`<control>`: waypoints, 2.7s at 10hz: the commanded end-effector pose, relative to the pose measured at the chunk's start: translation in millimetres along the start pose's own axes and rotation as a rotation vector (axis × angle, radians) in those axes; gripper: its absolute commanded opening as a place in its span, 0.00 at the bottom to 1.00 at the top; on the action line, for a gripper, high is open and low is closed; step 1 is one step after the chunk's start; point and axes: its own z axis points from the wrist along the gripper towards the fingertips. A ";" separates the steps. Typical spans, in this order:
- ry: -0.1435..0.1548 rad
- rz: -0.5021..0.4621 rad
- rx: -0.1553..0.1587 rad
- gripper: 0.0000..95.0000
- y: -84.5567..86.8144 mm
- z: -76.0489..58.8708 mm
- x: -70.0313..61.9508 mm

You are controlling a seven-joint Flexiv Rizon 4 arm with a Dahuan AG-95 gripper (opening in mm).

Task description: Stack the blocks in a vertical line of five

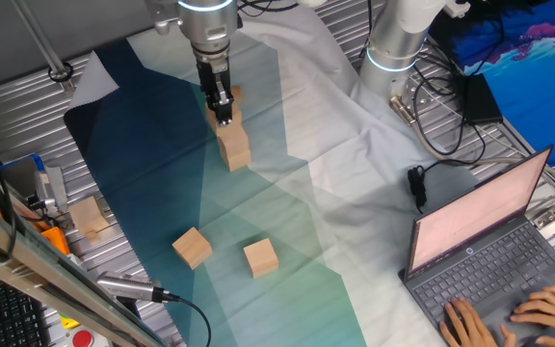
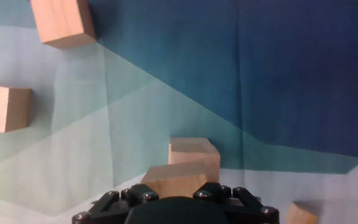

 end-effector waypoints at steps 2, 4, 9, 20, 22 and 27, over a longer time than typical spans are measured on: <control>0.001 -0.015 0.000 0.00 3.2 4.8 1.7; -0.001 -0.015 0.002 0.00 5.1 8.8 3.8; -0.008 0.003 0.002 0.00 6.0 17.1 2.5; -0.020 0.003 -0.004 0.00 4.7 33.2 6.1; -0.021 0.002 -0.005 0.00 4.2 34.1 7.8; -0.023 -0.002 -0.007 0.00 4.2 34.1 10.3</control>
